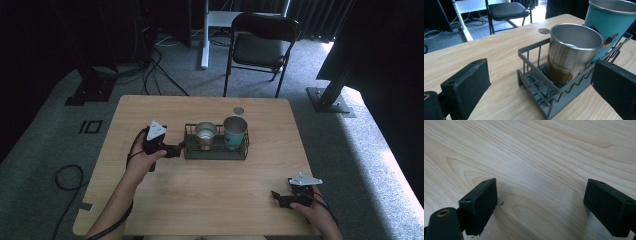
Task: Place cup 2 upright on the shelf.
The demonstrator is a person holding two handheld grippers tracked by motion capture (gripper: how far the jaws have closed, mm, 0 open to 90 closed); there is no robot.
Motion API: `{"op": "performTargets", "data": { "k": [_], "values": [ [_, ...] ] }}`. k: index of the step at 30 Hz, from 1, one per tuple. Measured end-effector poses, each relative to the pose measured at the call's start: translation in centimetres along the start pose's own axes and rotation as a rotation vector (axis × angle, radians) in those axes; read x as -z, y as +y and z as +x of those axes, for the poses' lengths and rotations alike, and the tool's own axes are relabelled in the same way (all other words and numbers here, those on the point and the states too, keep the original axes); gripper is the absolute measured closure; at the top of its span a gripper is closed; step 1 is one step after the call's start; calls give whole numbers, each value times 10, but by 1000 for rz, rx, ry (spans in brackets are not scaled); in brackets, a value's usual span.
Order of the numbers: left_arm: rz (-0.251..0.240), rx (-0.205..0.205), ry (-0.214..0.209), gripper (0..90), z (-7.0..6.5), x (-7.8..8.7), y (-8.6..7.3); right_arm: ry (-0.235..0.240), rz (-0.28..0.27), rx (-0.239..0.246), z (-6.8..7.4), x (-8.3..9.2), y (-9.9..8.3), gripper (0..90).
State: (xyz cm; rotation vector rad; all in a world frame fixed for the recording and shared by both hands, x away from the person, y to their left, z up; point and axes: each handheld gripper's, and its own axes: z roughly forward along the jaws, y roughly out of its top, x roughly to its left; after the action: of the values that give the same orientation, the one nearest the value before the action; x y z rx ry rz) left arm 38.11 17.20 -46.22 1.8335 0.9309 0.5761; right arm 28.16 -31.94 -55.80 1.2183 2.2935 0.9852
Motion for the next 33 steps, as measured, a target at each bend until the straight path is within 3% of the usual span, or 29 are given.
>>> {"op": "performTargets", "data": {
  "k": [25,33],
  "values": [
    [56,51,90,27,32,39,-41,0,0,0,0,0,0,114],
    [85,88,126,28,37,52,-61,0,0,0,0,0,0,114]
  ]
}}
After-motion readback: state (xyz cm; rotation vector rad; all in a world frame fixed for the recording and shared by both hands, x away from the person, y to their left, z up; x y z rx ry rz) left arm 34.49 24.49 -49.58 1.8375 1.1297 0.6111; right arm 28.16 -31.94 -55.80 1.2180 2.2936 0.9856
